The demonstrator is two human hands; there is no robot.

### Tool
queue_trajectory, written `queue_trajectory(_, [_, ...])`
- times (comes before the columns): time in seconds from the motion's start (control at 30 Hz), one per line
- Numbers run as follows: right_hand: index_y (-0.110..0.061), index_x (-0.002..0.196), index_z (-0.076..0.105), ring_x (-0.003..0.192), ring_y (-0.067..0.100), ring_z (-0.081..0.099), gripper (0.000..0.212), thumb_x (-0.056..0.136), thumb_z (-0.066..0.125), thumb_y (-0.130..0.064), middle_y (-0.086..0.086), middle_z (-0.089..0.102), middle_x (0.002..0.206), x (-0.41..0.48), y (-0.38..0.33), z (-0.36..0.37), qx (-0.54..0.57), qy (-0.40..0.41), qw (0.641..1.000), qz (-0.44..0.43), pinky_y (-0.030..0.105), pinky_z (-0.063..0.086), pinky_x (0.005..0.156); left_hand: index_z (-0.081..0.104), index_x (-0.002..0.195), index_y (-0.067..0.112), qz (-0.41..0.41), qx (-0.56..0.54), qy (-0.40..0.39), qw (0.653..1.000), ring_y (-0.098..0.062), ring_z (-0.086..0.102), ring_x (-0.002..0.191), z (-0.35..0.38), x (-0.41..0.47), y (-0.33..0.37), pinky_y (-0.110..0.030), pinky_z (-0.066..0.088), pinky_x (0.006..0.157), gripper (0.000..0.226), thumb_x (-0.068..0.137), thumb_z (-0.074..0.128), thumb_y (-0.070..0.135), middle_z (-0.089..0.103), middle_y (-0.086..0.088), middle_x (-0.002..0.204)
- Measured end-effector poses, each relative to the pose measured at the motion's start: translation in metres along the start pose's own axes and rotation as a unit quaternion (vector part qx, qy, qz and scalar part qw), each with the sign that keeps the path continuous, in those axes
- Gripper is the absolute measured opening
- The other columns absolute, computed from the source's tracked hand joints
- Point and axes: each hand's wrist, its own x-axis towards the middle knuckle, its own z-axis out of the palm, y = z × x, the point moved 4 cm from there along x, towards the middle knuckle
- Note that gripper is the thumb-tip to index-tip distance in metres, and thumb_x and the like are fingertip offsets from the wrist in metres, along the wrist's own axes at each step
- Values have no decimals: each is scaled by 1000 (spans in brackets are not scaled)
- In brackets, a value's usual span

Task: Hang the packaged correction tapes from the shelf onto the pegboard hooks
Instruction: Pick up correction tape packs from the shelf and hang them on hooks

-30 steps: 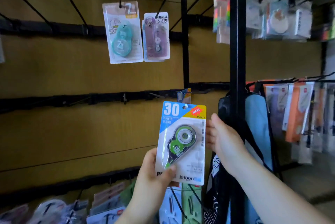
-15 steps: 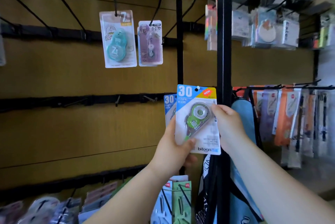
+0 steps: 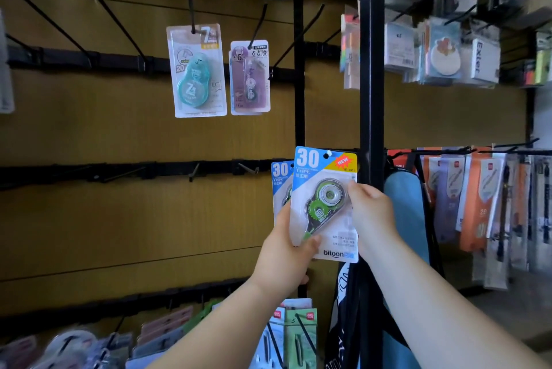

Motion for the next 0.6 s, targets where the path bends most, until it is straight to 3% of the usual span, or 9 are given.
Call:
queue_trajectory(0.17, [-10,79,56,73,24,47,20,93,45,-21,8,54,73,3,13,2,-28,20,999,-16,33,39,68,26,135,40,25,25,17,999,-13,60,77,-1,-4,-6,-20,48,53,58,88,53,19,56,21,91])
queue_trajectory(0.27, [-9,78,56,74,24,47,22,93,45,-21,12,54,78,2,19,1,-21,18,1000,-2,34,38,67,27,135,40,37,35,24,998,-7,57,82,-1,-7,-8,-23,49,66,58,88,54,20,53,29,92])
queue_trajectory(0.33, [-10,74,55,71,23,46,24,93,45,-21,8,53,71,0,19,1,-9,12,1000,11,33,38,65,29,130,44,37,29,21,999,-4,58,81,-2,-7,-9,-22,49,66,55,88,54,18,53,31,92])
queue_trajectory(0.43, [-11,79,56,60,18,45,20,93,46,-20,1,51,64,-1,17,2,-2,13,1000,16,29,38,59,29,121,51,31,30,19,999,-12,62,80,-3,-6,-9,-19,47,57,53,88,53,17,57,26,92])
queue_trajectory(0.6, [-11,82,55,57,14,44,16,92,47,-19,0,51,64,3,16,4,7,15,1000,24,27,37,55,27,137,37,25,33,25,999,-15,60,82,-4,-1,-12,-21,46,59,59,88,54,17,62,8,105])
